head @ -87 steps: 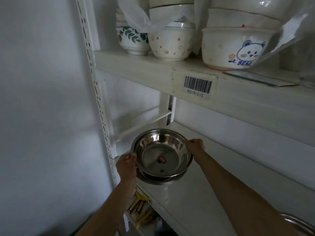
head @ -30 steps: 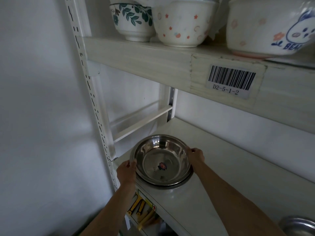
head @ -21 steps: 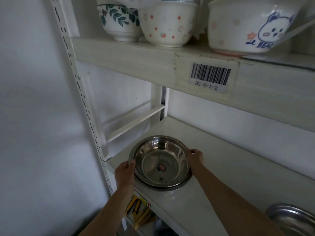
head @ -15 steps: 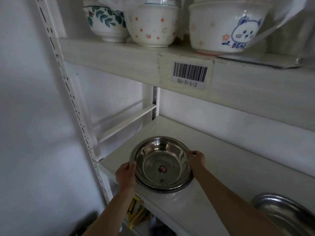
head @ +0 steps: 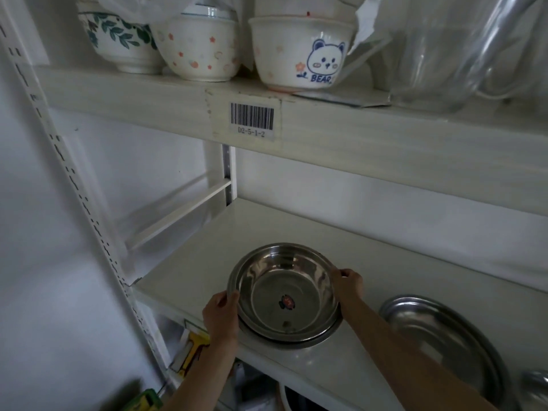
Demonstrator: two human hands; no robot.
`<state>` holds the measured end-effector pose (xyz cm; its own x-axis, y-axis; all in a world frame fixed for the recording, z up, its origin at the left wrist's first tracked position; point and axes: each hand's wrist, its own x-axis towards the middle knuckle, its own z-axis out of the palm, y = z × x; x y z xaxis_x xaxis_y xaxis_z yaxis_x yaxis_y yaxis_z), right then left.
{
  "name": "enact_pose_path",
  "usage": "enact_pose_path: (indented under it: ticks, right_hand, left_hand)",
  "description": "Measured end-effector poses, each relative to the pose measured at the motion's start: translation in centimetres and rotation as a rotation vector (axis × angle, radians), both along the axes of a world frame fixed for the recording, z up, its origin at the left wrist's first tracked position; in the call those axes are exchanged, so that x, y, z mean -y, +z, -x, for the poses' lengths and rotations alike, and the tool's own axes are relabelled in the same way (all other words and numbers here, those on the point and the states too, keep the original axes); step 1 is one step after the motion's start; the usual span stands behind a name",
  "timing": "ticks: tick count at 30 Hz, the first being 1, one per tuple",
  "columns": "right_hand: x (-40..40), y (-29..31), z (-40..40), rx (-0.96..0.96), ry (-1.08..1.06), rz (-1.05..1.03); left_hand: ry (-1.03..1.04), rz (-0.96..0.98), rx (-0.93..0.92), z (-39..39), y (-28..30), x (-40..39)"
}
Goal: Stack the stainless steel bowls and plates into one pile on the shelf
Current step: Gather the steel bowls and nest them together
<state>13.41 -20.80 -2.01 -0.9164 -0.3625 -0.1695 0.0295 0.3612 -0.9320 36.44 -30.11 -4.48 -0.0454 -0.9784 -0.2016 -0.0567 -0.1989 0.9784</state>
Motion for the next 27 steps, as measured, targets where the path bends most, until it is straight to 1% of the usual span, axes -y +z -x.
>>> enact_pose_path:
  ticks: [7,10,16,19,22,23,25,27]
  right_hand:
    - [-3.7,-0.5,0.9,0.005,-0.016,-0.041]
    - [-4.4,-0.4,0.9,-0.004,0.006,-0.068]
    - [-4.8,-0.2,0.9,-0.068,0.047,-0.167]
    - [-4.7,-0.3,1.0,-0.088,0.066,-0.213]
    - [-4.7,0.5,1.0,-0.146,0.052,-0.220]
    - [-4.7,0.9,1.1,-0.166,0.051,-0.209]
    - [-4.9,1.8,1.5,-0.205,0.045,-0.172]
    - [-5.4,2.6,2.1,-0.205,0.023,-0.116]
  left_hand:
    - [-0.002,-0.056,-0.019,0.6,-0.7,-3.6]
    - [-0.001,-0.077,-0.056,0.8,-0.7,-4.4]
    - [-0.033,-0.047,-0.035,0.5,-0.5,-5.0]
    - [-0.068,0.020,0.021,0.6,0.2,-4.9]
    - [-0.022,0.140,0.011,0.6,1.5,-5.1]
    - [-0.002,0.160,0.000,0.7,2.2,-5.5]
    - [0.013,0.195,-0.088,1.0,4.1,-6.8]
    - [-0.038,0.285,-0.143,1.9,6.3,-8.5]
